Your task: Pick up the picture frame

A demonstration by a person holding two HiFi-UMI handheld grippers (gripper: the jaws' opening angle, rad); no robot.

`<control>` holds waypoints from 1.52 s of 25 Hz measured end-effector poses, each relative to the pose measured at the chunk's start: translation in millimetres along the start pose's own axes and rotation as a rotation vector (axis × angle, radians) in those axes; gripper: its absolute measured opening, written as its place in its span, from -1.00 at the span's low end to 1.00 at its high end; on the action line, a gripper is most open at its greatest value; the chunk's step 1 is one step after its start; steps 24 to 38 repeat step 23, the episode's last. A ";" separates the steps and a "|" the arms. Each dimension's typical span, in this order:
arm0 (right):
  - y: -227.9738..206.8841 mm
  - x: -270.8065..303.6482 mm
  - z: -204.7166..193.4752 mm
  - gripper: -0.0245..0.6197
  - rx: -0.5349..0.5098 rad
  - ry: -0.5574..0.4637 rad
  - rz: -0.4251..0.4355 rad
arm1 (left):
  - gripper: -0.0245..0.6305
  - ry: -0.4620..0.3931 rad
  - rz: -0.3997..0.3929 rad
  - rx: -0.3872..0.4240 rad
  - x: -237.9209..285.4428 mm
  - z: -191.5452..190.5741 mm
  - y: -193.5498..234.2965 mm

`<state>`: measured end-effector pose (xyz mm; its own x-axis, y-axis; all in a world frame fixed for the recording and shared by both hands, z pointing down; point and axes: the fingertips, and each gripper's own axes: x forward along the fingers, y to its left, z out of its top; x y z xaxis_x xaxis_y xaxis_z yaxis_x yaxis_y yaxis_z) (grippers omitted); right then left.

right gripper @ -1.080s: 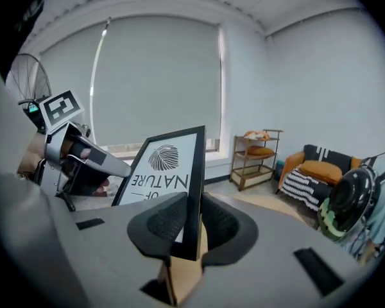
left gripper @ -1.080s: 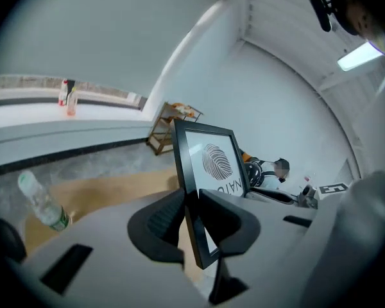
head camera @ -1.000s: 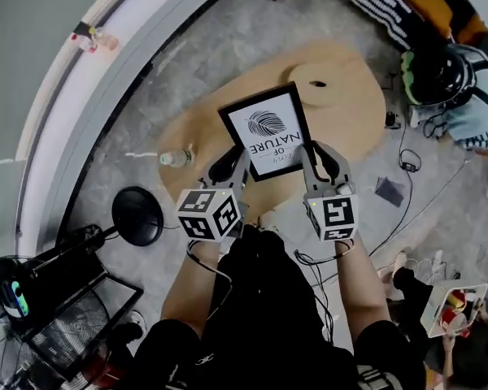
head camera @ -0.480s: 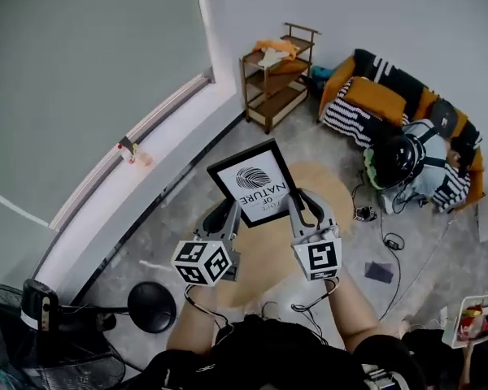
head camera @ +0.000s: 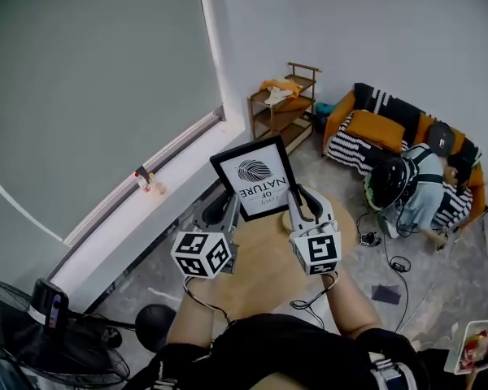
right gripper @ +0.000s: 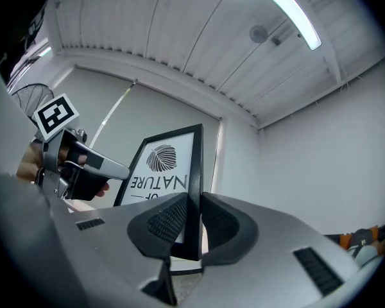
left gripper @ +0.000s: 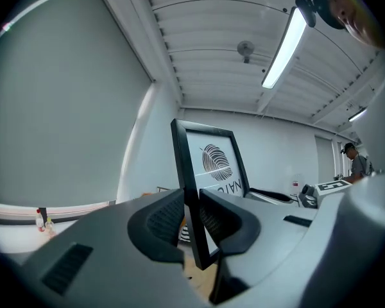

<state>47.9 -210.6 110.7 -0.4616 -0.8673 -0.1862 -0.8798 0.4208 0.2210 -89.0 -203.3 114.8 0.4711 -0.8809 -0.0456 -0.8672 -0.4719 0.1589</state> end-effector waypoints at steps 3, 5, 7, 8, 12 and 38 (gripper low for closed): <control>-1.2 -2.4 1.0 -0.66 0.007 -0.004 -0.009 | -0.67 -0.004 -0.003 0.012 0.0 2.8 -2.6; -0.8 -2.3 -0.5 -0.66 0.013 -0.004 -0.014 | -0.67 -0.005 -0.007 0.008 0.6 2.1 -1.5; 0.3 -0.6 -3.1 -0.66 0.013 -0.002 -0.018 | -0.67 -0.004 -0.011 0.000 1.8 0.3 1.5; 0.2 0.1 -4.5 -0.66 0.012 -0.001 -0.021 | -0.67 -0.002 -0.014 -0.003 3.1 -1.0 2.5; 1.4 0.2 -8.3 -0.66 0.017 0.009 -0.033 | -0.67 0.008 -0.027 -0.012 4.8 -5.0 4.5; -20.5 -18.1 -20.6 -0.66 0.006 0.040 -0.070 | -0.66 0.021 -0.062 -0.019 19.0 -18.1 -18.2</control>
